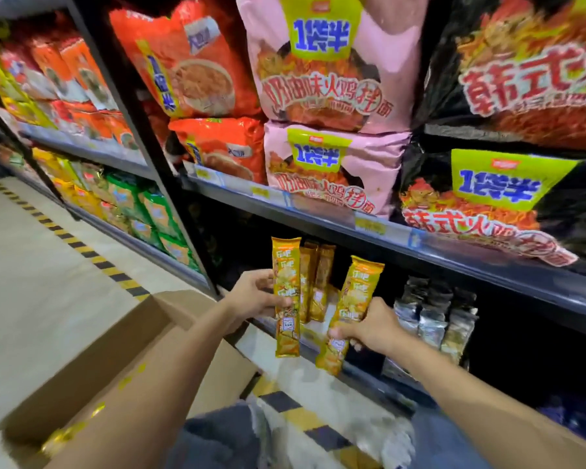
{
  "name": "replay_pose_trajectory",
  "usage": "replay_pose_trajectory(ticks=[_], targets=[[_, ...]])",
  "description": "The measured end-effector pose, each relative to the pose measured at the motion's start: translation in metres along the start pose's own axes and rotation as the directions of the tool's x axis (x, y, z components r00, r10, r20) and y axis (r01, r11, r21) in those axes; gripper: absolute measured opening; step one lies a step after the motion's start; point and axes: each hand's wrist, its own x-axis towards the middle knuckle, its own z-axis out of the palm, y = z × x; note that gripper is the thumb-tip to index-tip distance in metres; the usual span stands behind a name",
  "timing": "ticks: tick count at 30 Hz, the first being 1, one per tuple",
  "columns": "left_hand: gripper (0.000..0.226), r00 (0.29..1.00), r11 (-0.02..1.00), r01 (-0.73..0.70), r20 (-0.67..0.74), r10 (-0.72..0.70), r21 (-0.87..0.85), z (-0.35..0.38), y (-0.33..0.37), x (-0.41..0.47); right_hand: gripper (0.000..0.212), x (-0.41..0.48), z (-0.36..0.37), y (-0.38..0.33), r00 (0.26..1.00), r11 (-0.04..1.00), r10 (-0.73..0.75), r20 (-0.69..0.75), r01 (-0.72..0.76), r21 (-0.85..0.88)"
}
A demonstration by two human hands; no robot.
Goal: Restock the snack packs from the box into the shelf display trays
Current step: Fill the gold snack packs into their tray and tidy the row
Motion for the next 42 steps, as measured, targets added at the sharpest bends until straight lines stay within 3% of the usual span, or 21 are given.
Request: replay_pose_trajectory(ticks=[6,9,13,18,23,31,35,39,42], targets=[[0.029,0.999,0.999,-0.033,0.005,0.033,-0.019,-0.004,-0.048,0.090,0.022,0.086,0.037,0.011,0.971,0.997,0.076,-0.228,-0.079,-0.004],[0.038,0.998,0.997,-0.067,-0.013,0.066,-0.047,-0.005,-0.073,0.131,0.032,0.127,0.054,0.016,0.941,0.989,0.090,-0.327,-0.123,-0.082],[0.042,0.995,0.990,-0.042,-0.095,0.029,-0.136,-0.006,-0.106,0.168,0.032,0.165,0.075,0.030,0.935,0.957,0.127,-0.331,-0.203,-0.209],[0.033,0.994,0.977,-0.044,-0.109,0.022,-0.210,-0.006,-0.130,0.203,0.030,0.193,0.100,0.055,0.914,0.951,0.118,-0.388,-0.217,-0.221],[0.032,0.999,0.985,-0.016,-0.051,0.008,-0.170,-0.004,-0.161,0.206,0.031,0.203,0.115,0.068,0.917,0.961,0.101,-0.387,-0.191,-0.200],[0.036,0.992,0.988,-0.039,-0.122,0.021,-0.148,0.002,-0.170,0.205,0.041,0.207,0.125,0.072,0.905,0.956,0.124,-0.407,-0.219,-0.197],[0.033,0.990,0.987,0.037,-0.126,-0.058,-0.159,0.005,-0.175,0.200,0.045,0.207,0.125,0.077,0.914,0.952,0.109,-0.392,-0.210,-0.225],[0.047,0.995,0.993,0.087,-0.049,-0.091,-0.074,0.004,-0.182,0.198,0.044,0.209,0.126,0.082,0.914,0.958,0.078,-0.399,-0.179,-0.223],[0.048,0.993,0.994,0.102,-0.071,-0.100,0.030,0.005,-0.188,0.199,0.042,0.209,0.128,0.083,0.911,0.955,0.046,-0.409,-0.161,-0.251]])
